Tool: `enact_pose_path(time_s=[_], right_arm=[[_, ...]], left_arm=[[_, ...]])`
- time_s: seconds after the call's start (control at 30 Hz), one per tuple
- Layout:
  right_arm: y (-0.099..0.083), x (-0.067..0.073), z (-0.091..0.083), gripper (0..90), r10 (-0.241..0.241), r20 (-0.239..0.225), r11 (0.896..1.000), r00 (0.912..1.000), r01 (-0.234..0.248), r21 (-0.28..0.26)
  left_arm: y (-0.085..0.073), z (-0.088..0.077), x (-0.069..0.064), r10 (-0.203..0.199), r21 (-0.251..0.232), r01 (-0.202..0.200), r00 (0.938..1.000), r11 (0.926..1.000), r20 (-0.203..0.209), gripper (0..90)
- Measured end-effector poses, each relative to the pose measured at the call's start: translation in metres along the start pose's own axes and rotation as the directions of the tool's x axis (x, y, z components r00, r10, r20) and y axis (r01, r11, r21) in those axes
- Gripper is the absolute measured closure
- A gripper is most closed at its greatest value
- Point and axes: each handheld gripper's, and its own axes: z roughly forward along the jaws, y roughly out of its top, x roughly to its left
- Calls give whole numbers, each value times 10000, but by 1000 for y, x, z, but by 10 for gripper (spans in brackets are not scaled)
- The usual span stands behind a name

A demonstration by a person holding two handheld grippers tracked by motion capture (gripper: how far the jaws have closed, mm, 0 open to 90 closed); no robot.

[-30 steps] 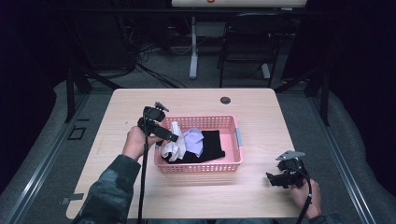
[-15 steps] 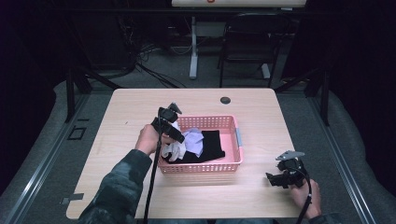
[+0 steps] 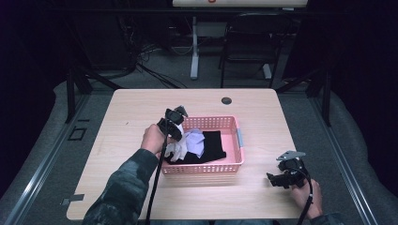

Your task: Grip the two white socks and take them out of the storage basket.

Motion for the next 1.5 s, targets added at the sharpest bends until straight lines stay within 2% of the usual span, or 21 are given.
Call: enact_pose_path(time_s=[0.2,0.37,0.47,0.5,0.53,0.6,0.7,0.8,0.83,0.87,0.9,1.03,1.2,1.27,1.4,1.5], right_arm=[[3,1,3,145,-66,-146,10000,9999,65,-23],[4,1,5,145,-172,-145,9998,9997,173,76],[4,1,5,145,-139,-176,9999,9997,139,34],[4,1,4,145,-113,-158,9999,9998,113,-21],[4,1,4,145,-125,-128,9999,9998,125,-38],[4,1,3,145,-95,-90,10000,9999,94,-17],[3,1,3,145,-96,-84,9999,9999,97,40],[3,1,3,145,-118,-115,9999,9999,118,63],[2,1,2,145,-115,-120,9999,9999,116,45],[2,2,1,145,-45,-131,10000,9999,45,-19],[2,2,1,145,-45,-131,10000,9999,45,-19],[1,1,1,145,-21,-131,10000,9999,21,12],[4,2,3,145,-203,-95,9997,9998,204,151],[4,3,3,145,-221,-96,9997,9997,222,134],[4,5,3,145,-270,-65,9996,9996,271,107],[4,4,3,145,-298,-70,9995,9995,299,111]], left_arm=[[-6,-11,4,-105,-241,106,9999,9997,35,864],[-9,-14,4,-87,-213,88,10000,9997,47,861],[-8,-9,3,-40,-59,40,10000,10000,49,759],[-7,-7,3,-39,-32,39,10000,10000,33,759],[-5,-6,2,-42,-43,42,10000,10000,-29,700],[0,-3,-3,74,-67,-75,9999,9999,-67,669],[5,0,-9,354,67,-351,9976,9994,-591,673],[8,0,-12,491,-5,-493,9956,9988,-796,779],[8,-1,-13,523,-64,-528,9961,9986,-711,779],[9,-1,-15,608,-40,-612,9956,9981,-716,855],[9,-1,-15,608,-40,-612,9956,9981,-716,868],[10,-4,-15,648,23,-648,9965,9979,-531,879],[10,-20,-5,405,-174,-402,9990,9990,195,881],[10,-22,-4,400,-214,-395,9990,9990,216,880],[11,-41,-1,300,-520,-271,9981,9983,547,880],[12,-49,-2,332,-592,-296,9977,9978,597,880]])
